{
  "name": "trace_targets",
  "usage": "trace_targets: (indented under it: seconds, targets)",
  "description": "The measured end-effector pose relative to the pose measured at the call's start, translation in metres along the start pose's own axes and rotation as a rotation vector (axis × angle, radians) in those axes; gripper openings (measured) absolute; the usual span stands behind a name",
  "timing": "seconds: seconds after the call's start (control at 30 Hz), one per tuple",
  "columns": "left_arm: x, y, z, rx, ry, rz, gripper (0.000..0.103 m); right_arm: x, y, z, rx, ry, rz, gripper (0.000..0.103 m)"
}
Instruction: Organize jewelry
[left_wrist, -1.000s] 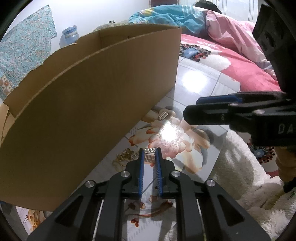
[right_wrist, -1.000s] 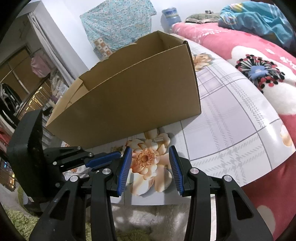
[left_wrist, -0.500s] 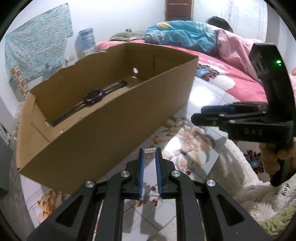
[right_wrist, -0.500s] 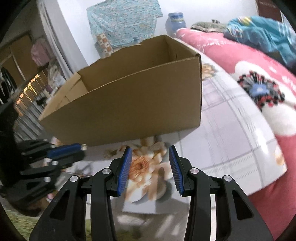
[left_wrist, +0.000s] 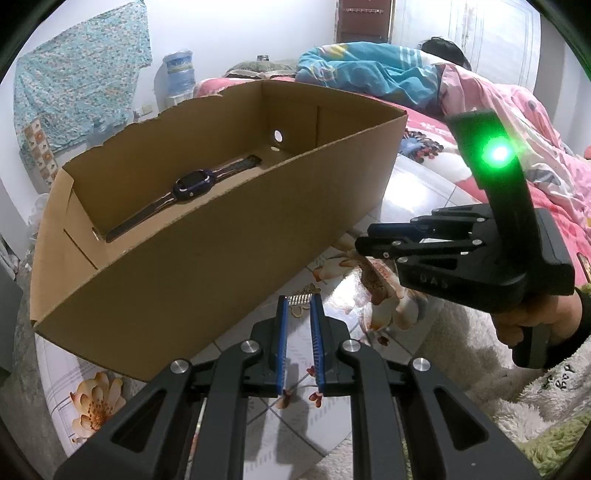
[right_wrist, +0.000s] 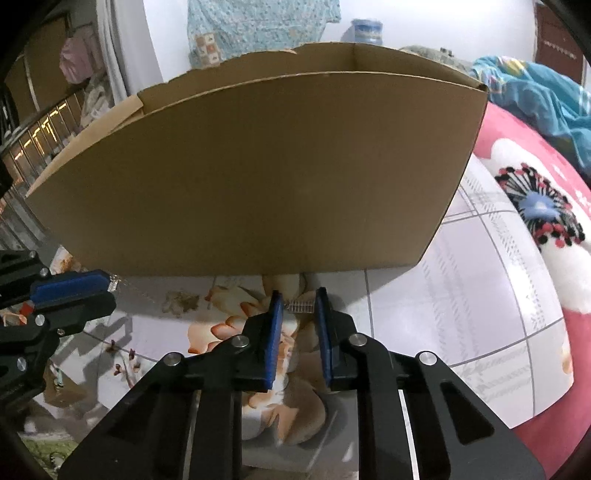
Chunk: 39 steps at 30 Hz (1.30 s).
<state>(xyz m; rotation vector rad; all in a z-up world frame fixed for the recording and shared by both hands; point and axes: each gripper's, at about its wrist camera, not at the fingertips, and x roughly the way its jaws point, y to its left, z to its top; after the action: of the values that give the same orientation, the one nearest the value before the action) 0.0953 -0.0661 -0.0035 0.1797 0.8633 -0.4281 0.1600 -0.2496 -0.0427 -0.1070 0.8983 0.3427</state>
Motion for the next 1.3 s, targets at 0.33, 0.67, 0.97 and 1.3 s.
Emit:
trace_targets:
  seconds: [0.33, 0.67, 0.97, 1.3]
  targets:
    - [0.002, 0.001, 0.000, 0.000, 0.000, -0.006, 0.011, 0.001, -0.003, -0.001, 0.029, -0.007, 0.007, 0.012]
    - [-0.001, -0.002, -0.002, 0.012, -0.011, -0.009, 0.011, -0.009, -0.013, -0.006, 0.051, -0.012, 0.026, 0.000]
    - [-0.005, -0.004, -0.003, 0.015, -0.015, -0.011, 0.012, -0.006, -0.007, 0.008, -0.009, -0.054, 0.014, 0.019]
    - [-0.003, -0.001, -0.003, 0.007, -0.006, -0.017, 0.012, 0.009, -0.010, 0.012, 0.026, -0.020, 0.035, 0.024]
